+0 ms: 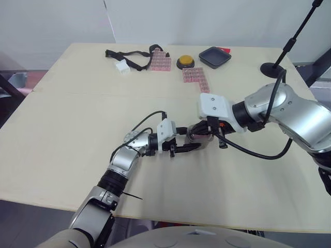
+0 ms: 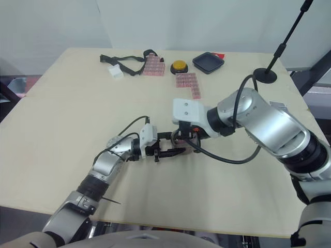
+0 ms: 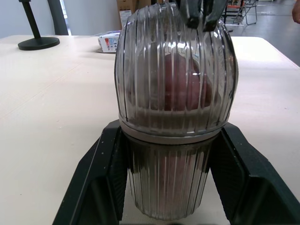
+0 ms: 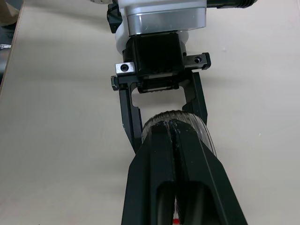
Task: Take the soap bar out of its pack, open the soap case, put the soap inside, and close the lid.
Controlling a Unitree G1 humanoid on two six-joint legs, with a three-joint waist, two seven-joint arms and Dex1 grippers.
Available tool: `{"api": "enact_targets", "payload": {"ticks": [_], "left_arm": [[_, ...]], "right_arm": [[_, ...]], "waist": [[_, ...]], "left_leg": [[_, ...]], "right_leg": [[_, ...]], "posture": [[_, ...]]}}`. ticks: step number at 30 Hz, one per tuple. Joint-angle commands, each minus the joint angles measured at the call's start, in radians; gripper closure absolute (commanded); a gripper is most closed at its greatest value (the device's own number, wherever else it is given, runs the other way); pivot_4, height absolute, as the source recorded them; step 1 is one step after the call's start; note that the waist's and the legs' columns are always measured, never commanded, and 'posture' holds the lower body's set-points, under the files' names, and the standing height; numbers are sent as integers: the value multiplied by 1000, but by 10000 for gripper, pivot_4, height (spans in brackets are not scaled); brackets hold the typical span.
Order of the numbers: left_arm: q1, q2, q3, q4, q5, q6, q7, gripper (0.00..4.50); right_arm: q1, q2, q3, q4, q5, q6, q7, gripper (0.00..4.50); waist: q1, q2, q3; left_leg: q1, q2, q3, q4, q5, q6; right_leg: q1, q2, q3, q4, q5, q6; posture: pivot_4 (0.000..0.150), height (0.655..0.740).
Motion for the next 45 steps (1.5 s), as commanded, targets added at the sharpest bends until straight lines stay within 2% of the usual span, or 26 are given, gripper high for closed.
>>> {"api": "enact_targets", "payload": {"ticks": [1,25,35,38,45], "left_arm": [[3,6,9,-16,-4,-10,2,24229],[-3,8,8,-7,-3,-14,-4,24229],[-3,13,10,-4,-1,-20,-9,24229],[-3,14,10,-4,-1,-21,-10,24229],[-2,17,9,-3,0,-25,-12,24229]], "right_arm": [[6,-35,-12,7,-11,-4,11,43969],[80,-96,-111,45,8,-66,61,43969],[151,-57,-314,163,121,-112,73,43969],[200,-55,-347,206,113,-191,92,36455],[283,-15,-350,229,115,-317,130,12721]], "waist": [[0,0,0],[-1,0,0],[1,0,0],[1,0,0],[-2,0,0]], "left_leg": [[0,0,0,0,0,0],[2,0,0,0,0,0],[0,0,0,0,0,0],[0,0,0,0,0,0],[0,0,0,0,0,0]], "right_leg": [[0,0,0,0,0,0],[1,0,0,-1,0,0],[0,0,0,0,0,0],[0,0,0,0,0,0],[0,0,0,0,0,0]], "posture": [[1500,7400],[1500,7400],[1500,7400],[1500,7400],[1500,7400]]}}
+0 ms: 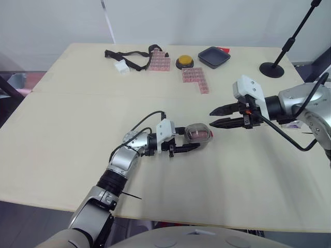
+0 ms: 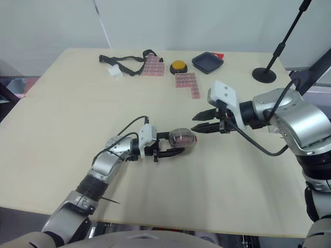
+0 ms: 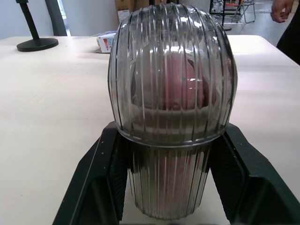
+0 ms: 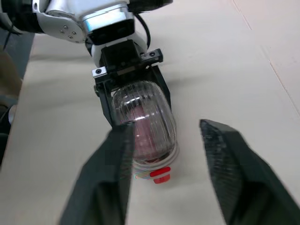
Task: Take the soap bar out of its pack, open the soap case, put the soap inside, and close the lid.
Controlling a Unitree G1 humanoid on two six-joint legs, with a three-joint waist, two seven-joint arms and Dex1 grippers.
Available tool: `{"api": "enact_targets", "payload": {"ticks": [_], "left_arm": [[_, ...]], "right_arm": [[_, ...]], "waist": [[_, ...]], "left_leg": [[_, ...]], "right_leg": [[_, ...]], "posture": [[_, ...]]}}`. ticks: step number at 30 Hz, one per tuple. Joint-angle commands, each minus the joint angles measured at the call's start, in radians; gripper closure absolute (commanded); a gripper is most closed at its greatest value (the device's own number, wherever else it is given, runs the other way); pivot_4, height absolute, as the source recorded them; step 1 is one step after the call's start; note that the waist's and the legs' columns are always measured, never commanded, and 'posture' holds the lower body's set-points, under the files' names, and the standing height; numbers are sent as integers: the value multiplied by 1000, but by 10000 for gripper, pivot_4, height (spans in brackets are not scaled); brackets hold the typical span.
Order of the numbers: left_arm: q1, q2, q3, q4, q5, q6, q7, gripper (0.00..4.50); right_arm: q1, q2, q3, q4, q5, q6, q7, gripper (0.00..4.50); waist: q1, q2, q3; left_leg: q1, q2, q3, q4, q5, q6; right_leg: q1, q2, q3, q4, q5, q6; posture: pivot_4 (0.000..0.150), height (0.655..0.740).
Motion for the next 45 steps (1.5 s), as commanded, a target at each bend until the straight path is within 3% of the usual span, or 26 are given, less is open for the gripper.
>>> {"api": "enact_targets", "payload": {"ticks": [1,4,16,32,35,40,45], "left_arm": [[-2,8,7,-5,1,-10,-2,24229],[-2,9,5,-8,2,-9,-1,24229],[0,11,4,-13,3,-8,2,24229],[11,16,3,-36,3,10,23,24229],[11,16,2,-37,3,11,23,24229],[10,15,2,-35,3,11,23,24229],[9,14,3,-34,2,12,26,24229]], "right_arm": [[16,22,-18,0,-1,-76,21,9688],[31,33,5,22,-27,-136,49,146],[4,106,98,133,-126,-321,136,146],[-16,176,121,187,-155,-328,146,146],[-13,179,122,189,-158,-322,141,8024],[-6,180,121,188,-160,-318,138,24920],[1,175,115,184,-159,-319,140,25066]], "waist": [[-1,0,0],[-2,0,0],[-7,0,0],[-9,0,0],[-9,0,0],[-9,0,0],[-10,0,0]], "left_leg": [[0,0,0,0,0,0],[0,0,0,0,0,0],[-1,0,0,1,0,1],[-3,0,0,2,0,1],[-3,0,0,2,0,1],[-3,0,0,2,0,1],[-2,0,0,2,0,1]], "right_leg": [[0,0,0,0,0,0],[0,0,0,0,0,0],[-1,0,-1,1,0,0],[-3,0,-1,3,0,0],[-3,0,-1,3,0,0],[-3,0,-1,3,0,0],[-3,0,-1,3,0,0]], "posture": [[1500,7400],[1500,7400],[1500,7400],[1500,7400],[1500,7400],[1500,7400],[1500,7400]]}}
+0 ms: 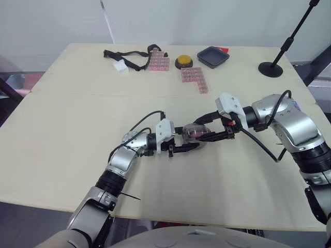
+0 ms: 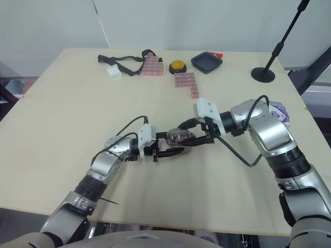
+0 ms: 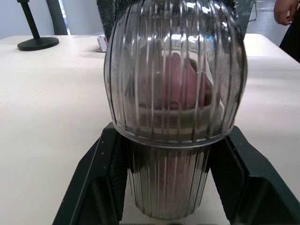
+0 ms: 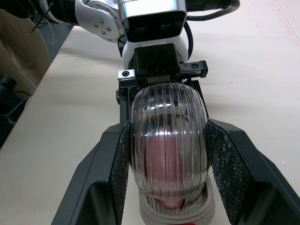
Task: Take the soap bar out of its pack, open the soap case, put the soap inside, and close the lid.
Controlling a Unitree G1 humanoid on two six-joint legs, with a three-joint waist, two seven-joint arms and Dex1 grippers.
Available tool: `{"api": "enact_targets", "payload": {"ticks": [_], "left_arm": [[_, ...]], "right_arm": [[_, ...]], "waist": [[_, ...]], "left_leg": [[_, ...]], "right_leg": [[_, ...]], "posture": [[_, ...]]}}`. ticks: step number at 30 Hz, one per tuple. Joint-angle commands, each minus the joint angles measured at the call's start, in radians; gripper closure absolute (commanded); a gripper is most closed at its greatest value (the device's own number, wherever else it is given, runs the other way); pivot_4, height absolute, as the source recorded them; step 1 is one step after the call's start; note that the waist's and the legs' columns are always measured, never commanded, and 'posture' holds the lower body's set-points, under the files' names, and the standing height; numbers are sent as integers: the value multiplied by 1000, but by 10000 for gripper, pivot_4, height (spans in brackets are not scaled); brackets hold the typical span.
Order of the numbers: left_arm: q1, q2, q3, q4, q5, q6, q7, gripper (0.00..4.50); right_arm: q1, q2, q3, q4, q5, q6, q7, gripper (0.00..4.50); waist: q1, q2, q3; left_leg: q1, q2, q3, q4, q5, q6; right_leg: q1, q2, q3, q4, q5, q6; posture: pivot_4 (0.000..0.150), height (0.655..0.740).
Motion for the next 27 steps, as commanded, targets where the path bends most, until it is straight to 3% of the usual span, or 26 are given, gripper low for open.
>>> {"api": "enact_targets", "payload": {"ticks": [1,27], "left_arm": [[2,4,6,-13,2,-1,7,24229],[2,5,5,-10,3,-1,7,24229]], "right_arm": [[1,-15,-22,-13,0,1,3,25066],[30,-48,-36,-25,-3,37,11,25066]], "waist": [[0,0,0],[0,0,0]], "left_leg": [[0,0,0,0,0,0],[0,0,0,0,0,0]], "right_leg": [[0,0,0,0,0,0],[0,0,0,0,0,0]], "posture": [[1500,7400],[1500,7400]]}}
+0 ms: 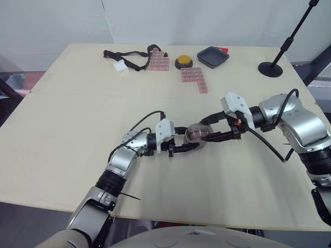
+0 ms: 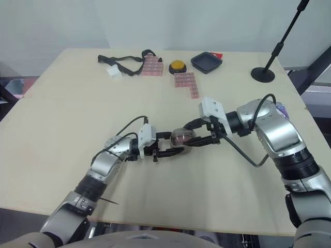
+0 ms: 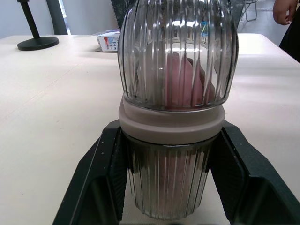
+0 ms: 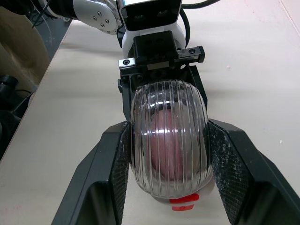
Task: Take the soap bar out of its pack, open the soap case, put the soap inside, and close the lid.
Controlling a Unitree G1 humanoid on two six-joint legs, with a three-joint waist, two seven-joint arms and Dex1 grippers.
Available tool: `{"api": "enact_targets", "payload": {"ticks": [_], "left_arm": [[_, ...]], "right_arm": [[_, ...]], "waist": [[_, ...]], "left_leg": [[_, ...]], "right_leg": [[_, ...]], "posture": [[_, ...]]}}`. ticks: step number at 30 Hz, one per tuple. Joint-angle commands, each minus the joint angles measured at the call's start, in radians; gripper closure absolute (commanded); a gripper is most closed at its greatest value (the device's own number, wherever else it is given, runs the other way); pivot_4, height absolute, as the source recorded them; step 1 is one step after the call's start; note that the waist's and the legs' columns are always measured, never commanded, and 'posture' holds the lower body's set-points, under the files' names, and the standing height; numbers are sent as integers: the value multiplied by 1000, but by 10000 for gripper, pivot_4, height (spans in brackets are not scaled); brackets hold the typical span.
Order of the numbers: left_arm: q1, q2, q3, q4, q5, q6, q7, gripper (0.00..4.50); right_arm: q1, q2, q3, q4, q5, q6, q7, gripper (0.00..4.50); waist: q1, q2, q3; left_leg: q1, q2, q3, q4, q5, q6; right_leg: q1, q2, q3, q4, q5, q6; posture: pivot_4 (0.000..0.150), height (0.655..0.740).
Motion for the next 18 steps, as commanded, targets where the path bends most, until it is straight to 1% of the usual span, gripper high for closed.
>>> {"api": "enact_targets", "payload": {"ticks": [1,10,18], "left_arm": [[3,4,5,-10,4,-3,7,24229],[6,3,4,-12,4,-4,8,24229],[7,3,2,-13,5,-5,10,24229]], "right_arm": [[10,0,0,2,-12,-15,-5,25066],[19,11,12,17,-31,-44,-12,25066],[36,-4,23,34,-50,-62,-3,25066]], "waist": [[0,0,0],[0,0,0],[-1,0,0]], "left_leg": [[0,0,0,0,0,0],[0,0,0,0,0,0],[1,0,0,0,0,0]], "right_leg": [[0,0,0,0,0,0],[0,0,0,0,0,0],[0,0,0,-1,0,0]], "posture": [[1500,7400],[1500,7400],[1500,7400]]}}
